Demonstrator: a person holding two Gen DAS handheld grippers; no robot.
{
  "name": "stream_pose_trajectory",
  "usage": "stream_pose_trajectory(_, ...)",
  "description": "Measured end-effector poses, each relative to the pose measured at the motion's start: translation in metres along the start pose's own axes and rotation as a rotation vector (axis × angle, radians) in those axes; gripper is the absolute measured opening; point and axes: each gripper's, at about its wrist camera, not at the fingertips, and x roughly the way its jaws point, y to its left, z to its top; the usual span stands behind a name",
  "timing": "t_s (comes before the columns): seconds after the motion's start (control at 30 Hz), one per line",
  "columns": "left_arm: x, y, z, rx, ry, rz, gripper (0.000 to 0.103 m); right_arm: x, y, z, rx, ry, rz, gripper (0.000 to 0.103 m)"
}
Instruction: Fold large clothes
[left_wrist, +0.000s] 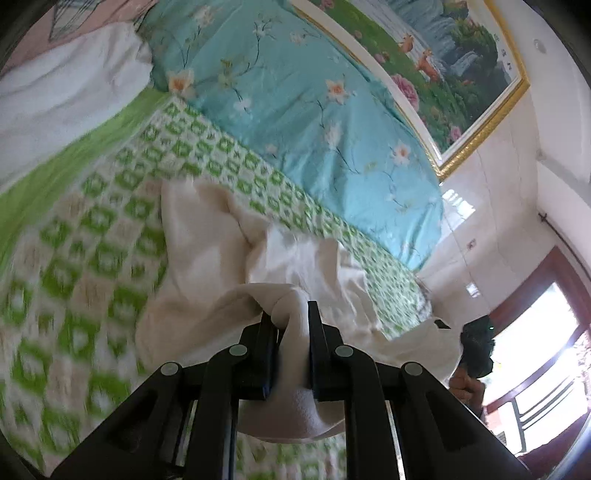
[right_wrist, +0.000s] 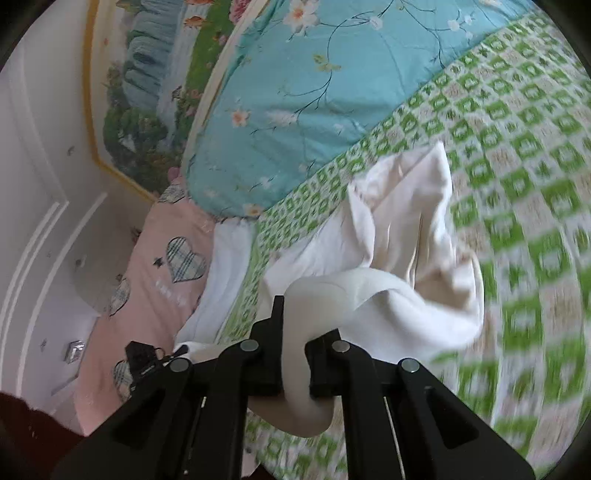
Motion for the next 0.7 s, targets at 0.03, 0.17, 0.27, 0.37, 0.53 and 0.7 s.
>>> stream_pose_trajectory(0.03, 0.009, 0.003, 0.013, -0.004, -0.006, 0.006, 0.014, 0.005, -0.002, 0.007, -0.003, -0.002, -0.009, 0.009)
stream_pose_trajectory(0.17, 0.042, 0.019, 0.040, -0.031, -0.011, 0.017, 0.014, 0.034, -0.011, 0.042, 0.003, -0.009, -0.072, 0.009)
stream_pose_trajectory(0.27, 0.069, 0.033, 0.053, -0.050, 0.002, 0.048, 0.013, 0.054, -0.020, 0.062, 0.005, -0.002, -0.127, 0.009)
stream_pose_trajectory(0.37, 0.093, 0.046, 0.061, -0.066, 0.024, 0.088, 0.014, 0.076, -0.035, 0.076, 0.023, 0.013, -0.189, 0.009)
stream_pose_trajectory(0.53, 0.134, 0.068, 0.068, -0.088, 0.060, 0.142, 0.014, 0.108, -0.066, 0.083, 0.073, 0.050, -0.287, 0.009)
stream_pose_trajectory(0.7, 0.169, 0.091, 0.072, -0.126, 0.100, 0.188, 0.017, 0.132, -0.094, 0.085, 0.143, 0.073, -0.328, 0.013)
